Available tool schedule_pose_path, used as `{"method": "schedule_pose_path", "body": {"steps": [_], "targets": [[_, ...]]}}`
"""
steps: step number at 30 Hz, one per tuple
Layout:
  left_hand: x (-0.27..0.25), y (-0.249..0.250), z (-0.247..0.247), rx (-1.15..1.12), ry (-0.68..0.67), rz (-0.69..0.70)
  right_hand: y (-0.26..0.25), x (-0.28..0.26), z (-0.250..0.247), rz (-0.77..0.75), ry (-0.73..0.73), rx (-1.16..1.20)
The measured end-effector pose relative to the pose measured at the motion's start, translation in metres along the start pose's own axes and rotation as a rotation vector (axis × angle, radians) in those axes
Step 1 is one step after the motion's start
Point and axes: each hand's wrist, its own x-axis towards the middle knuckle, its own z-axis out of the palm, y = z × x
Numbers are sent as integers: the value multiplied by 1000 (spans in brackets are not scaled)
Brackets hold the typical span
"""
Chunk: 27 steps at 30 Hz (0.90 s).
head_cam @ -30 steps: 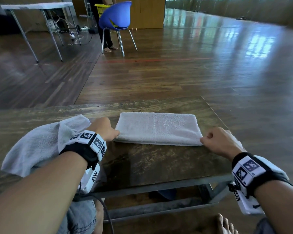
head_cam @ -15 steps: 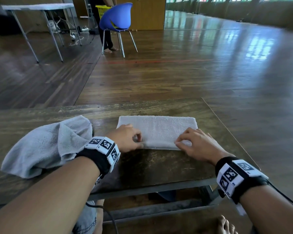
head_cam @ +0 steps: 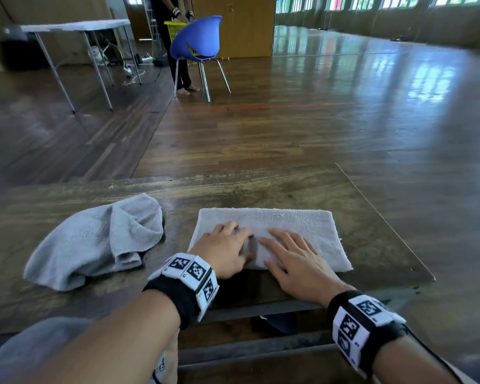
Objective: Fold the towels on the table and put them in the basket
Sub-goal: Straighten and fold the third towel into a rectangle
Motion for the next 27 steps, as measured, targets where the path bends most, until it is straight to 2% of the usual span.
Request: {"method": "schedule_pose_path", "body": {"steps": [6, 8, 10, 12, 15, 18, 22, 27], "targets": [[-28, 1, -7, -53, -63, -21, -11, -23, -12, 10, 26, 69], [-30, 7, -8, -85, 32, -35, -14, -24, -15, 21, 99, 76], [-26, 15, -5, -142, 227, -24, -19, -18, -15, 68, 162, 77], [-19, 25, 4, -154, 320, -5, -28, -7, -10, 136, 143, 84], [-10, 32, 25, -145, 236, -39, -38, 1, 4, 192, 25, 55], [-7, 24, 45, -107, 177, -74, -36, 1, 14, 202, -8, -35], [-4, 16, 56, -80, 241, -85, -28, 3, 13, 189, -22, -62], [-6, 11, 56, -62, 238, -118, -20, 3, 12, 214, -24, -71]]}}
